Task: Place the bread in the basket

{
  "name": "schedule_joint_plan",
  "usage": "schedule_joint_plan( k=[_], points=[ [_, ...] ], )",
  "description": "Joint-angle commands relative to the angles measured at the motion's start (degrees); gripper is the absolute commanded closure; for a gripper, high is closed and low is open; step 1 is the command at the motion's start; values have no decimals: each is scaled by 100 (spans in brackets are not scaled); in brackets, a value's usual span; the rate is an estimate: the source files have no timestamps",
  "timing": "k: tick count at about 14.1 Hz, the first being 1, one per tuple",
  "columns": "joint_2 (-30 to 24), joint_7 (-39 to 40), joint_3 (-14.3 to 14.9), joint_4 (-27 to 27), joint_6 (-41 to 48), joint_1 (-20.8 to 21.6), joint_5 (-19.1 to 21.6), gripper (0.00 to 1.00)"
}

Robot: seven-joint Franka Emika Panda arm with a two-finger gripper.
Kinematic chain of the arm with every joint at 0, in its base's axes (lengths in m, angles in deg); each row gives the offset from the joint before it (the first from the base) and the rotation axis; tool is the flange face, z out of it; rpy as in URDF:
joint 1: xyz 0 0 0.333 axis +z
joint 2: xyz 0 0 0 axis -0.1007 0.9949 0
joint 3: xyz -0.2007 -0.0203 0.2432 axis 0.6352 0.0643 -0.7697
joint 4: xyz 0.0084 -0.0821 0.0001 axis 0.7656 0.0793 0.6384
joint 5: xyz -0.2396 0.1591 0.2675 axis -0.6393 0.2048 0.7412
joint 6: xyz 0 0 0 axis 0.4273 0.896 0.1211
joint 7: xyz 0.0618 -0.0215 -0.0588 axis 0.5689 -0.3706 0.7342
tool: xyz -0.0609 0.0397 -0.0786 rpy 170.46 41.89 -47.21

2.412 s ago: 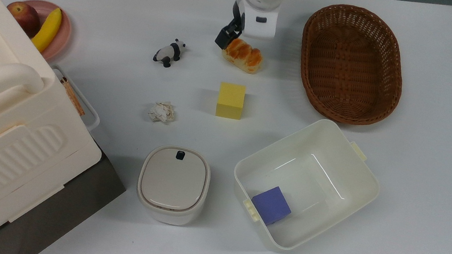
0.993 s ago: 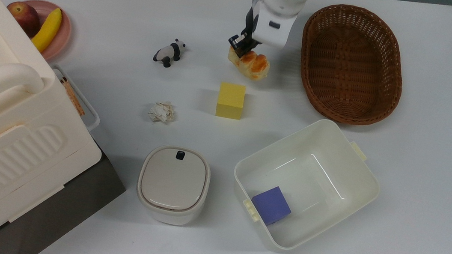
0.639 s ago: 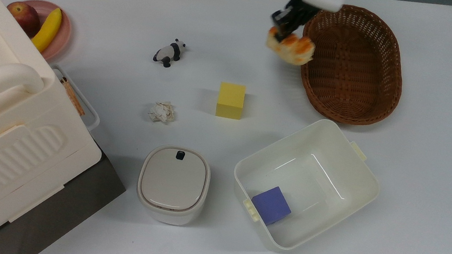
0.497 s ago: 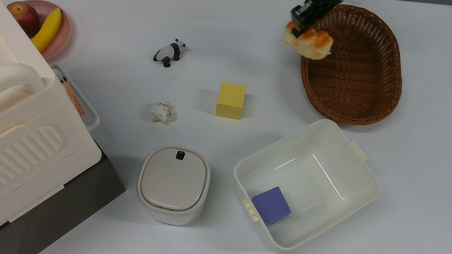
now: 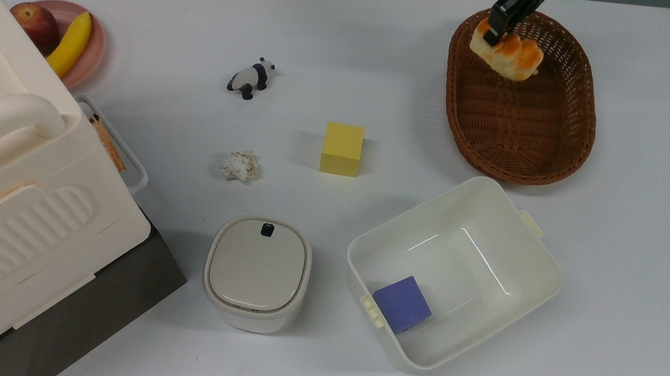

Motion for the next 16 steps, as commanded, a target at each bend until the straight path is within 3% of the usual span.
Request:
schedule_joint_plan(
  k=[1,6,8,10,11,13,15,16],
  points=[
    [43,-68,60,-207,108,60,88,0],
    [7,-366,86,-277,300,-10,70,0],
    [-106,-498,234,-321,634,-150,26,0],
    [-212,-534,550,-444,697,-431,26,0],
    [-247,-482,935,-670,723,-546,26,0],
    [-248,-543,1429,-996,785,-643,78,0],
    [-248,-534,1537,-1374,1117,-1202,271,0],
    [-265,-543,1406,-1550,1223,-1789,655,0]
  ],
)
